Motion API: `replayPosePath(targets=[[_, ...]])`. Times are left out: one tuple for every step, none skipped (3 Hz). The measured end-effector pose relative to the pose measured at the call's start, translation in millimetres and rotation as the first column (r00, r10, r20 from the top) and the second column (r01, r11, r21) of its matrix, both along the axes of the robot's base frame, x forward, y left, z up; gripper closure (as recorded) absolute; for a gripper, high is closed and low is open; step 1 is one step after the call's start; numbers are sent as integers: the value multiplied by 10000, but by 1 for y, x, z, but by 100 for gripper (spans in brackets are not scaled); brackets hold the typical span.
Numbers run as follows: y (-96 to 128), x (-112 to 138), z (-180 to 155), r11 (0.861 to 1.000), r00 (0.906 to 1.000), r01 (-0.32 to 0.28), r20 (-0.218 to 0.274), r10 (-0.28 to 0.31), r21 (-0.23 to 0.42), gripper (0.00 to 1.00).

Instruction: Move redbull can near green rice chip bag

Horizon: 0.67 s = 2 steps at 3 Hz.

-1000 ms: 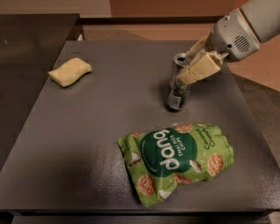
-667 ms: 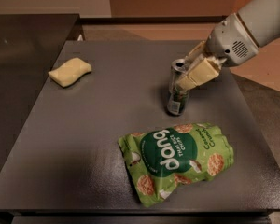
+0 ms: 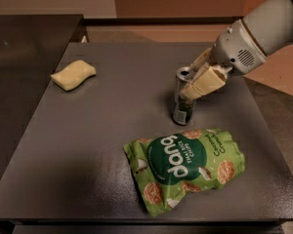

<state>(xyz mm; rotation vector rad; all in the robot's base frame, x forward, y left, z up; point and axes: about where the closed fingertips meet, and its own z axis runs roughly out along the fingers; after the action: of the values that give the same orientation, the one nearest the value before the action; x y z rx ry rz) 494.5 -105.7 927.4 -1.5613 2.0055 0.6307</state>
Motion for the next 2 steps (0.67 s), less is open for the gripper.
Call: replayPosePath(targets=[[2, 0, 0, 10000, 10000, -25, 16, 25, -5, 35], [3, -1, 1, 10000, 10000, -46, 33, 46, -9, 12]])
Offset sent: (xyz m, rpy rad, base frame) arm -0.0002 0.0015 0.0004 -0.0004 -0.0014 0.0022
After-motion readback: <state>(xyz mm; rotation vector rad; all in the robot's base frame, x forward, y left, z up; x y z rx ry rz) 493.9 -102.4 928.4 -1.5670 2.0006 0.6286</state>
